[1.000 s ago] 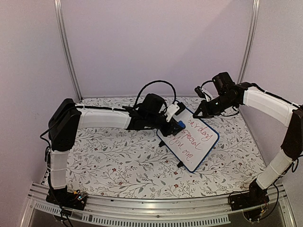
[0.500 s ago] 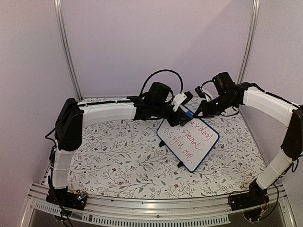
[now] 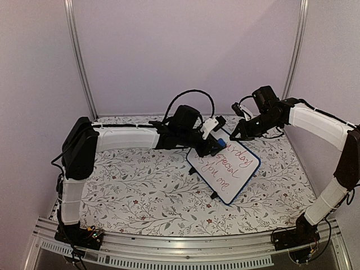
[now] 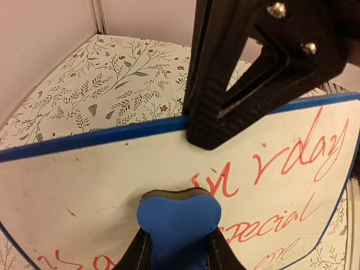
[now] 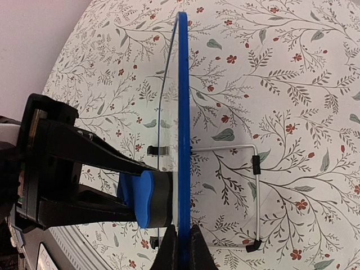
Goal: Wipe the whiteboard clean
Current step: Erase the whiteboard from the whiteboard stand.
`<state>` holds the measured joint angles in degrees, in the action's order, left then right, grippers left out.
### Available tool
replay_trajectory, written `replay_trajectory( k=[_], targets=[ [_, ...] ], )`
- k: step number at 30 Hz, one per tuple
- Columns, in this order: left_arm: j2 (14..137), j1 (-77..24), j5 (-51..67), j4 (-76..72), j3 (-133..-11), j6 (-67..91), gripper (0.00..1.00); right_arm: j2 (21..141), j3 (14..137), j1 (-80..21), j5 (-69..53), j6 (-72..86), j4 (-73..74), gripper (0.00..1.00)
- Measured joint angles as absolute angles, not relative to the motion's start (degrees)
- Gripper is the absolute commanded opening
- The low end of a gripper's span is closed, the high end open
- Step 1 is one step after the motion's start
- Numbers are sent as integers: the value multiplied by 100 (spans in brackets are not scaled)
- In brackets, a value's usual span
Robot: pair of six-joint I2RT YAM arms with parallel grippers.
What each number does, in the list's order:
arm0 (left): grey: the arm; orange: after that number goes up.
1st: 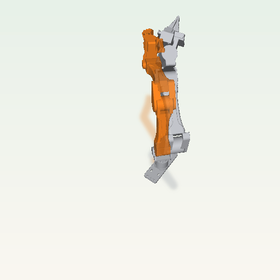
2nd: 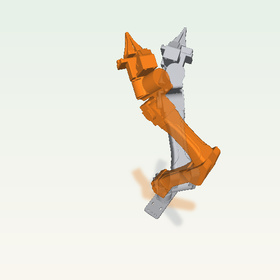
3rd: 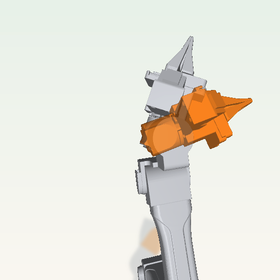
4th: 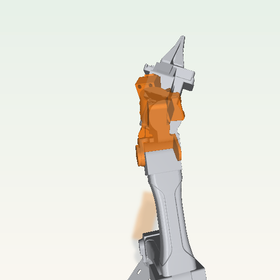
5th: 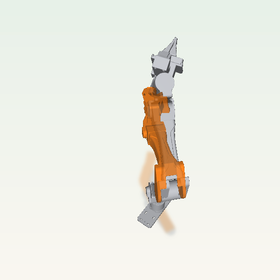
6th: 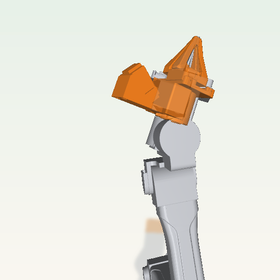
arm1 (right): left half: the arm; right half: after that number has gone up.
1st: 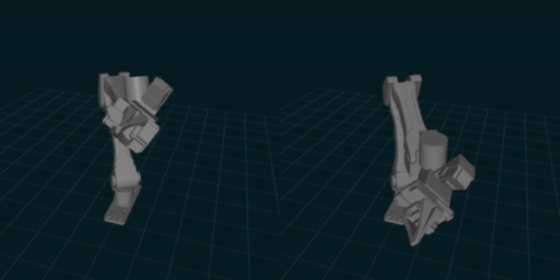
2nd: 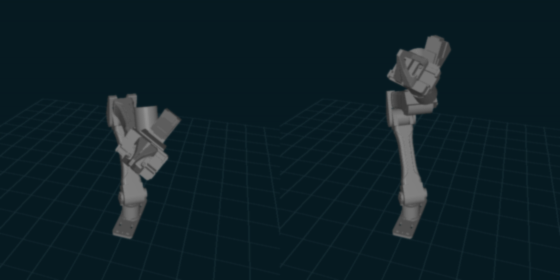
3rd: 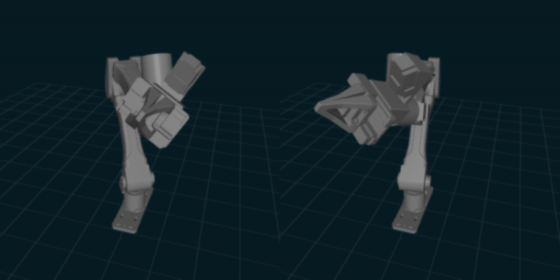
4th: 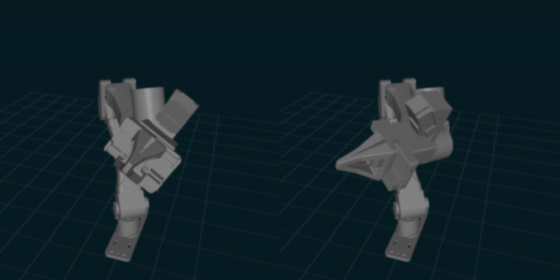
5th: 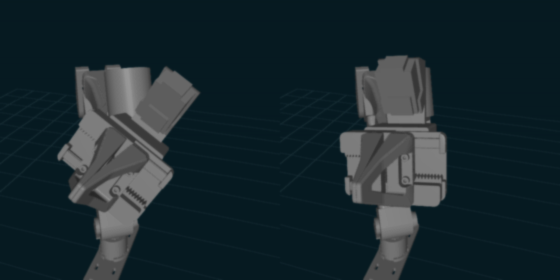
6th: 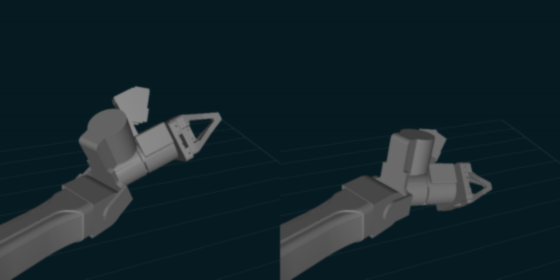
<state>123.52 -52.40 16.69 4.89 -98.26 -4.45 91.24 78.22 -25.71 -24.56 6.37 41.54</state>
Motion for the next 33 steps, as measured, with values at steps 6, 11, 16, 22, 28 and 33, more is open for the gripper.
replay_trajectory(
  k=[6,11,16,22,28,33],
  targets=[
    [12232,-5240,1669,259,-9356,-434,0,9124,7822,-2571,-2456,635,4154,0],
    [12226,-5240,1671,204,-9314,-429,0,9124,7822,-2571,-2453,635,4154,0],
    [12265,-5242,1688,558,-9579,-429,0,9126,7822,-2571,-2456,635,4156,0],
    [12451,-5247,1756,895,-10215,-443,0,9126,7822,-2571,-2456,633,4154,0],
    [12527,-5253,1761,891,-10414,-445,0,9126,7822,-2571,-2453,633,4154,0],
    [12481,-5266,1732,615,-10182,-436,0,9126,7822,-2571,-2447,635,4156,0]
  ],
)
